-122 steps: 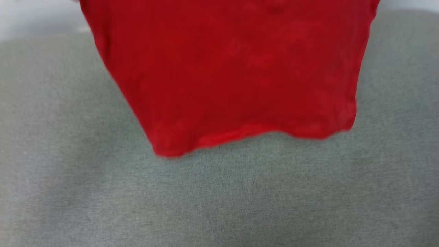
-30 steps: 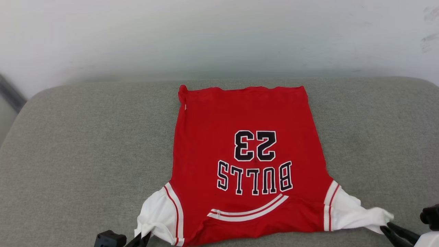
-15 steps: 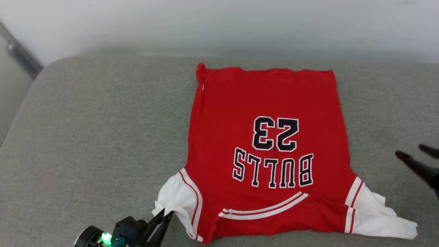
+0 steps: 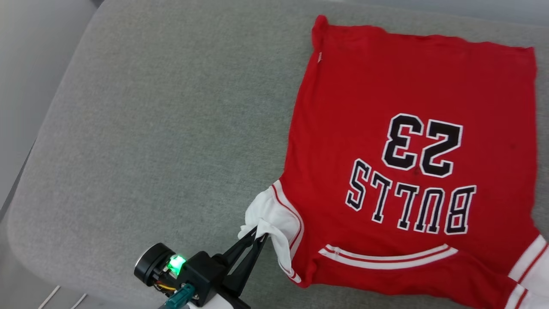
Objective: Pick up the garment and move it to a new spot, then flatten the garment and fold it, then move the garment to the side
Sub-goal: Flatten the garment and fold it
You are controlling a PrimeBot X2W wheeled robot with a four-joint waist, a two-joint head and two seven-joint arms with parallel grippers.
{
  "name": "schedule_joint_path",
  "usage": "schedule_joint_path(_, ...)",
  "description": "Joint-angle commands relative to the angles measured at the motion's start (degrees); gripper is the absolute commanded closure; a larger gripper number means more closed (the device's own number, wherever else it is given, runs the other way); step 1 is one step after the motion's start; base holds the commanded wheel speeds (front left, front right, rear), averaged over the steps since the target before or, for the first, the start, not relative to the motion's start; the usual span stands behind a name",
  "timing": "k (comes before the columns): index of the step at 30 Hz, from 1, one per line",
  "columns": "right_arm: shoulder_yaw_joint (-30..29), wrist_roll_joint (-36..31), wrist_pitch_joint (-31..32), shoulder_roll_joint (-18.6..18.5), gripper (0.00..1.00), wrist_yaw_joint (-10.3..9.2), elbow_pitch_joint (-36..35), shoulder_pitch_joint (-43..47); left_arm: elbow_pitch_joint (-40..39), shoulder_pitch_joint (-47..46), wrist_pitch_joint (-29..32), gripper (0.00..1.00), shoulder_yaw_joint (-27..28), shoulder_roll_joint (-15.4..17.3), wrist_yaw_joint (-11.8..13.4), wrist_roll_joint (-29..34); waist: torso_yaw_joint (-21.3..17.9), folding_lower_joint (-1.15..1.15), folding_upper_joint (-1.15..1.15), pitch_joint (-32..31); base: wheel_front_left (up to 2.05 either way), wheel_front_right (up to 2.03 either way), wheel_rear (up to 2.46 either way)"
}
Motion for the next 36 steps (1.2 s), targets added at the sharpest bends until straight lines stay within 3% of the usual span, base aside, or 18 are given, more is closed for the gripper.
schedule_joint_path(1, -1.21, -2.23, 2.02, 1.45, 0.00, -0.02, 2.46, -3.45, -0.15, -1.20, -0.28, 1.00, -0.37, -0.56, -0.36, 0.41, 4.72, -0.01, 0.00, 4.59, 0.00, 0.00, 0.00)
schedule_joint_path(7, -5.93, -9.11, 7.00, 4.55, 0.00, -0.01, 7.91, -11.83, -0.24, -3.12, -0.98, 1.00, -1.68, -2.35, -1.22, 0.72, 8.42, -0.01, 0.00, 8.39, 0.00, 0.00, 0.00)
schedule_joint_path(13, -8.73, -15.87, 11.25, 4.25, 0.00, -0.02, 9.09, -16.42, -0.26, -4.43, -1.68, 1.00, -2.98, -4.19, -1.90, 0.83, 11.15, -0.01, 0.00, 11.67, 0.00, 0.00, 0.00)
schedule_joint_path(28, -10.91, -19.14, 17.96, 6.97, 0.00, -0.02, 9.01, -11.72, 0.06, -6.76, -2.82, 1.00, -3.85, -5.37, -2.79, 0.78, 13.32, -0.01, 0.00, 14.78, 0.00, 0.00, 0.00)
schedule_joint_path(30, -11.93, -19.08, 19.41, 7.41, 0.75, -0.03, 8.89, -10.62, 0.24, -6.81, -2.88, 1.00, -3.92, -5.33, -2.71, 0.77, 13.24, -0.01, 0.00, 14.82, 0.00, 0.00, 0.00)
schedule_joint_path(31, -12.34, -19.01, 19.91, 7.50, 1.00, -0.03, 8.77, -10.26, 0.33, -6.84, -2.88, 1.00, -3.94, -5.29, -2.69, 0.78, 13.19, -0.01, 0.00, 14.81, 0.00, 0.00, 0.00)
schedule_joint_path(36, -14.10, -19.59, 20.23, 8.20, 1.00, -0.02, 7.01, -9.10, 0.45, -6.98, -2.80, 1.00, -3.78, -5.09, -2.01, 1.16, 12.56, -0.01, 0.00, 13.92, 0.00, 0.00, 0.00)
